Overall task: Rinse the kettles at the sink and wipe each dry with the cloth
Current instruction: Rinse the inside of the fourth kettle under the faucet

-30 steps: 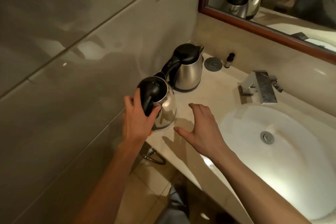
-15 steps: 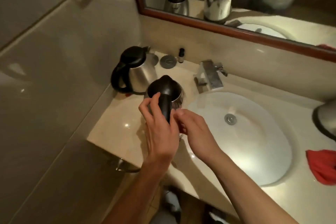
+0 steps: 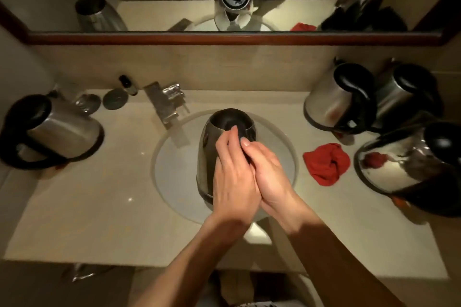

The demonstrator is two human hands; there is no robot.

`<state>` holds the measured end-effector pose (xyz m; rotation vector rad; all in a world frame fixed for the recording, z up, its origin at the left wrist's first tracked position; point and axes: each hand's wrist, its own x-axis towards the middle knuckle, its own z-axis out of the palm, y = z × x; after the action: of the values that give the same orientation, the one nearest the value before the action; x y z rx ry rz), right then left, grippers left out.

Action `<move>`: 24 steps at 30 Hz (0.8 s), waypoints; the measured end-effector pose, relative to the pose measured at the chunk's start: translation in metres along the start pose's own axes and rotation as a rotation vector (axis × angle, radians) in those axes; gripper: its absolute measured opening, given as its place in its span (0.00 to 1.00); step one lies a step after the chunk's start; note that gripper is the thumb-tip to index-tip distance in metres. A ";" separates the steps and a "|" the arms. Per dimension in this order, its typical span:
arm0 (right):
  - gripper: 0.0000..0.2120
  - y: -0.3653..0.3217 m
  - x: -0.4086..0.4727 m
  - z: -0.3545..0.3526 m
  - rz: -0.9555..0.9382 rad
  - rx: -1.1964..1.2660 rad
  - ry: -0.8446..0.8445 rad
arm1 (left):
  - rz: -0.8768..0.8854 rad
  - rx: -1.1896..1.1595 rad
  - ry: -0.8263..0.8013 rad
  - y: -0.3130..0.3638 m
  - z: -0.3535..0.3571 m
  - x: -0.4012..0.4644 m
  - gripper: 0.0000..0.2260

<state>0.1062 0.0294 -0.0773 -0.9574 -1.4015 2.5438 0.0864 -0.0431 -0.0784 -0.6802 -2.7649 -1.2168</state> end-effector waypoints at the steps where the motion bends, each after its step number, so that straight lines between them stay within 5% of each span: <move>1: 0.13 -0.004 0.001 -0.011 -0.008 -0.014 0.014 | 0.048 0.002 -0.004 0.005 0.008 -0.002 0.26; 7: 0.09 -0.010 0.008 -0.062 -0.038 -0.173 -0.035 | 0.134 0.027 -0.135 0.015 0.030 -0.012 0.30; 12: 0.09 -0.003 0.010 -0.069 -0.055 -0.190 0.057 | 0.197 0.123 -0.118 -0.002 0.015 0.009 0.20; 16: 0.07 0.008 0.015 -0.061 -0.060 -0.284 0.150 | 0.043 -0.003 -0.143 -0.040 0.007 0.057 0.18; 24: 0.16 0.017 0.043 -0.028 -0.180 -0.368 0.198 | -0.144 -0.137 -0.291 -0.091 0.010 0.110 0.30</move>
<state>0.0904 0.0556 -0.1219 -1.0421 -1.8343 2.0408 -0.0491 -0.0485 -0.1244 -0.7330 -3.0336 -1.4542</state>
